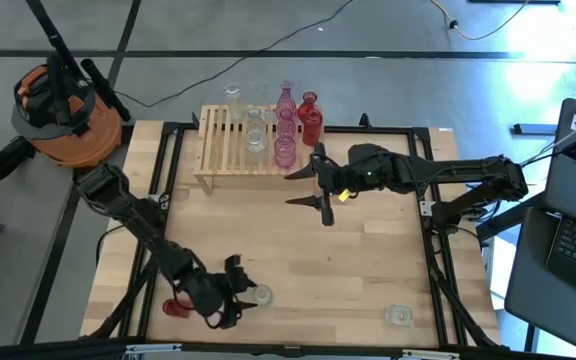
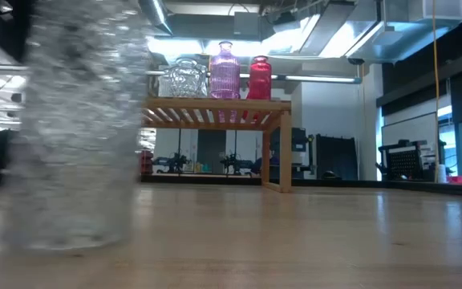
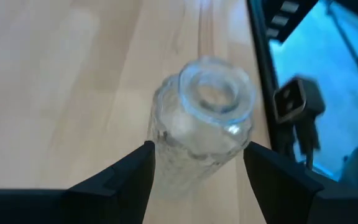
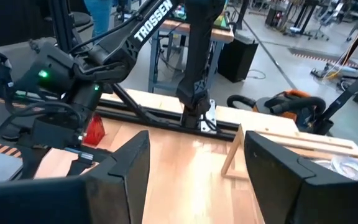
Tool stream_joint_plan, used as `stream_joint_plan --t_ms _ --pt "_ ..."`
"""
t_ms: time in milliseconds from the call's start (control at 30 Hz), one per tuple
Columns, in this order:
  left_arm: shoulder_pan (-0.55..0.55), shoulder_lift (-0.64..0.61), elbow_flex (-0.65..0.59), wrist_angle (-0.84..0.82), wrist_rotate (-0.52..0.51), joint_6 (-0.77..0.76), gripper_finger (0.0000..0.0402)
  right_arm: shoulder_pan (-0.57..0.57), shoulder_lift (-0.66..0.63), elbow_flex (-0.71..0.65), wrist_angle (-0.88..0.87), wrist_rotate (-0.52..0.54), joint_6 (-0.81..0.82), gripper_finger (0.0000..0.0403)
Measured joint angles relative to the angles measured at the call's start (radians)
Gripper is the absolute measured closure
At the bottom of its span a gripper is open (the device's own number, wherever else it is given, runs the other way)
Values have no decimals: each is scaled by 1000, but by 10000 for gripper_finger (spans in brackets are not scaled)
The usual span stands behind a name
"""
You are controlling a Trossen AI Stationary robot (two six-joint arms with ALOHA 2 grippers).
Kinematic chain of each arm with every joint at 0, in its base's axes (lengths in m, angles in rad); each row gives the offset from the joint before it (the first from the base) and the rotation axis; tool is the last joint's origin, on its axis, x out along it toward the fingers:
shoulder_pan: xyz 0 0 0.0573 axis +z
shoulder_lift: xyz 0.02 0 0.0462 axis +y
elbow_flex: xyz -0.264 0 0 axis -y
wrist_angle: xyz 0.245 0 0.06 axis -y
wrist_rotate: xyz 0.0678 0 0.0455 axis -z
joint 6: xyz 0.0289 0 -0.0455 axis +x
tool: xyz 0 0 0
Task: Sort vases onto shelf
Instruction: Put the transparent vase on the shelf aligned with the other transparent vase on the left
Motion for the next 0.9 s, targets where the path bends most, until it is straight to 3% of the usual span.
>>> stream_joint_plan --t_ms 467,900 --pt "156 0 0 218 143 159 163 47 0 0 -59 27 0 192" --pt "152 0 1 212 160 343 162 72 0 0 -85 46 -1 192"
